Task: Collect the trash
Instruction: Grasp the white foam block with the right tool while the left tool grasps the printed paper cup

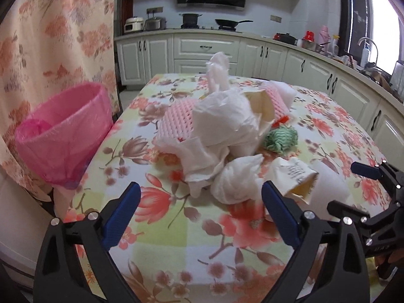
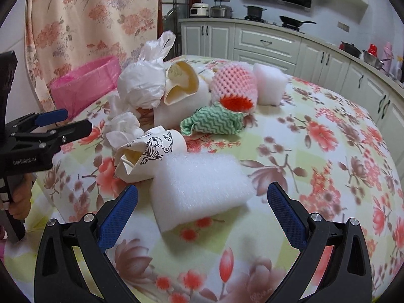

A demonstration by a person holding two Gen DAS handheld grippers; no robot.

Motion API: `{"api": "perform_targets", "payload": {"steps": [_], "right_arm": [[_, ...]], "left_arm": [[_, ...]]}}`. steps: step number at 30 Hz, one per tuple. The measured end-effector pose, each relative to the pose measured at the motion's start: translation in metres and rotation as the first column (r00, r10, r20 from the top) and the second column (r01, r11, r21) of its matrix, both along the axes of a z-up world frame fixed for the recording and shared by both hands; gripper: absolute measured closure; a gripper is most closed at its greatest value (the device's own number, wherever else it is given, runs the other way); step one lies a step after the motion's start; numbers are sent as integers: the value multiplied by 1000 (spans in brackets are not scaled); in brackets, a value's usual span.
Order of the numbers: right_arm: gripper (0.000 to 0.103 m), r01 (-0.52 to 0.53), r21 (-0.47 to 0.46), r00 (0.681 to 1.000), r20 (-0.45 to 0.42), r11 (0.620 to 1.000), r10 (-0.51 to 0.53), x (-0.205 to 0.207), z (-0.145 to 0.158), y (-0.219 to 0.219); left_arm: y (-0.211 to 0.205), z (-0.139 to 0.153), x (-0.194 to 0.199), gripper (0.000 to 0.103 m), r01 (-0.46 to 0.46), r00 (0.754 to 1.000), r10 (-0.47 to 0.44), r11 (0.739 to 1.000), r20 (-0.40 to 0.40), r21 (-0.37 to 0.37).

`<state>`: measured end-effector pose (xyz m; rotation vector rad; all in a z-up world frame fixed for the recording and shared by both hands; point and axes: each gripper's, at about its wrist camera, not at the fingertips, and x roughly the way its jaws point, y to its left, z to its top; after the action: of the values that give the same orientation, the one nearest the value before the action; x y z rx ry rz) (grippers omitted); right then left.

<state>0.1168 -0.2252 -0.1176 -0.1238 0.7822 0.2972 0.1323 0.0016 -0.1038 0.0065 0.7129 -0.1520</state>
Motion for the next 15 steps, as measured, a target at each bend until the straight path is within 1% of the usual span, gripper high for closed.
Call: {"api": "perform_targets", "payload": {"steps": [2, 4, 5, 6, 7, 11, 15], "right_arm": [[7, -6, -13, 1000, -19, 1000, 6, 7, -5, 3], [7, -5, -25, 999, -34, 1000, 4, 13, -10, 5], [9, -7, -23, 999, -39, 1000, 6, 15, -12, 5], [15, -12, -15, 999, -43, 1000, 11, 15, -13, 5], [17, -11, -9, 999, -45, 1000, 10, 16, -14, 4], [19, -4, 15, 999, -34, 1000, 4, 12, -14, -2], [27, 18, 36, 1000, -6, 999, -17, 7, -10, -10]], "left_arm": [[2, -4, 3, 14, 5, 1000, -5, 1000, -17, -11], [2, -6, 1, 14, 14, 1000, -14, 1000, -21, -14], [0, -6, 1, 14, 18, 1000, -18, 1000, -20, -11], [-1, -7, 0, 14, 26, 999, -26, 1000, -18, -4], [-3, -7, 0, 14, 30, 999, -30, 1000, -15, 1], [-11, -5, -3, 14, 39, 999, -39, 999, 1, 12], [-22, -1, -6, 19, 51, 998, -51, 999, 33, 11]]}}
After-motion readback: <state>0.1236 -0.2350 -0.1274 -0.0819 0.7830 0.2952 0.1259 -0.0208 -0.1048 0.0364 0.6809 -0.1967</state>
